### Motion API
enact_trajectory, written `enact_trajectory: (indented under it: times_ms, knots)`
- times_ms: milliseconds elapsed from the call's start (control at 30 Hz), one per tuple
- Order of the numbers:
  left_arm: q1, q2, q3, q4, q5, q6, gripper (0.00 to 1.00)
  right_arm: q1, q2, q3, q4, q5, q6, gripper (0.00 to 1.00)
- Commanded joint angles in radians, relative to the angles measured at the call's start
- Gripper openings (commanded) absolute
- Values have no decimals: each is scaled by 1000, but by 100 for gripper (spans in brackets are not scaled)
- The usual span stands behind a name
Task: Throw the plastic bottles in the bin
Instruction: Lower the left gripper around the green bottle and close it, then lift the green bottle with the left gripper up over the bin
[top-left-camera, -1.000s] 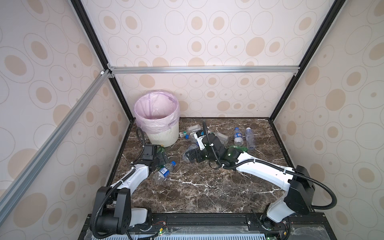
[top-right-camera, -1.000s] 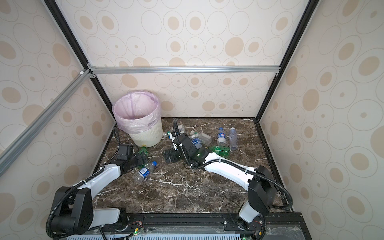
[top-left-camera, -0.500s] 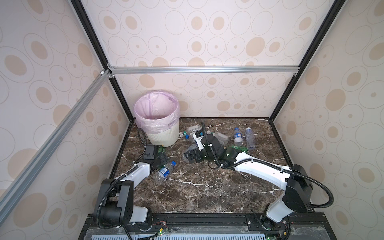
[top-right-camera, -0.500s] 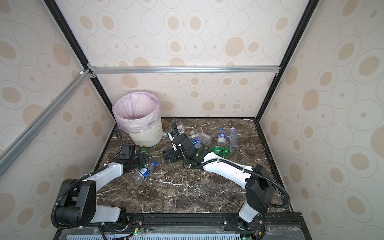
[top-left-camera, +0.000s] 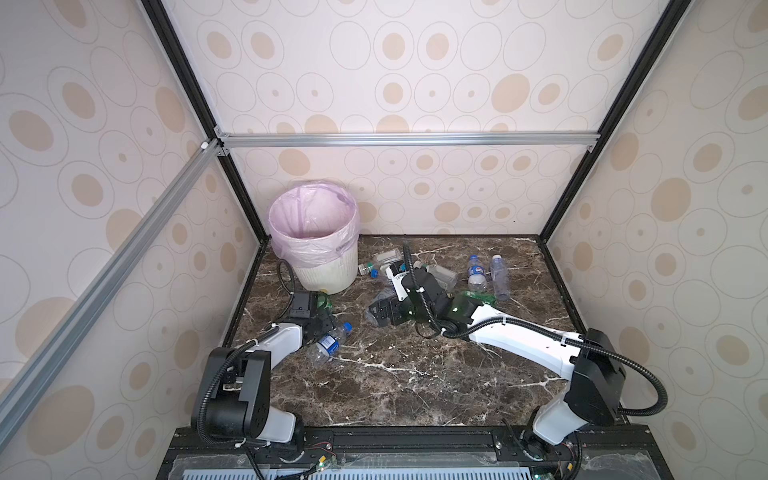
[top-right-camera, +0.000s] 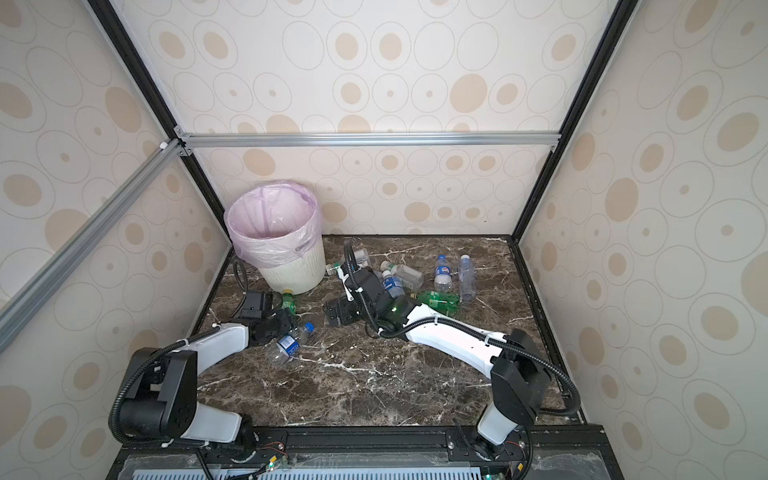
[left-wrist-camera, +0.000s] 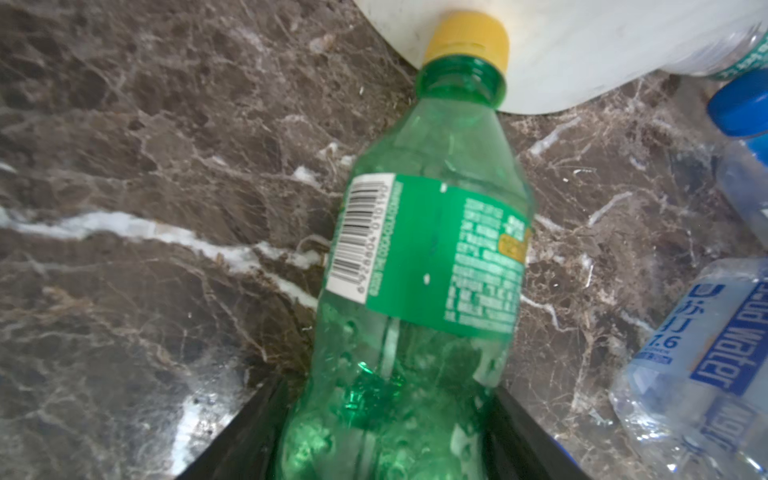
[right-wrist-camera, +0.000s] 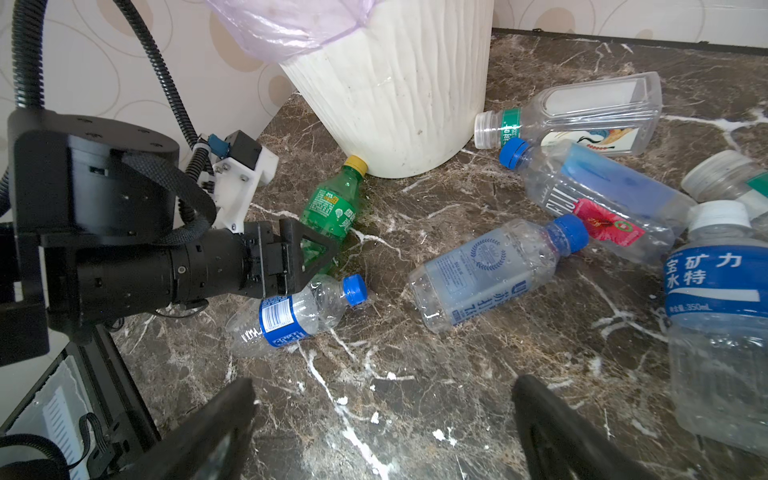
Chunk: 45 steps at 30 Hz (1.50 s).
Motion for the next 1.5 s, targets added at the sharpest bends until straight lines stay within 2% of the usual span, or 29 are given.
enact_trajectory:
  times_ms: [0,367,733,1167,1467]
  knots:
    - [7,-5,-4,1,-6,-13,65,3,18,7,14,-4,8,100]
    - [10,-24,-6,-13,-3,-13,54,4,14,11,8,-3,11,100]
    - [53,-99,8,-47,0,-1,52,5,-2,18,3,1,3,100]
    - [110,-229,38,-116,19,5,51,5,-10,50,71,-67,-10,100]
    - [118,-363,177,-228,-45,18,52,10,39,161,27,-75,-53,100]
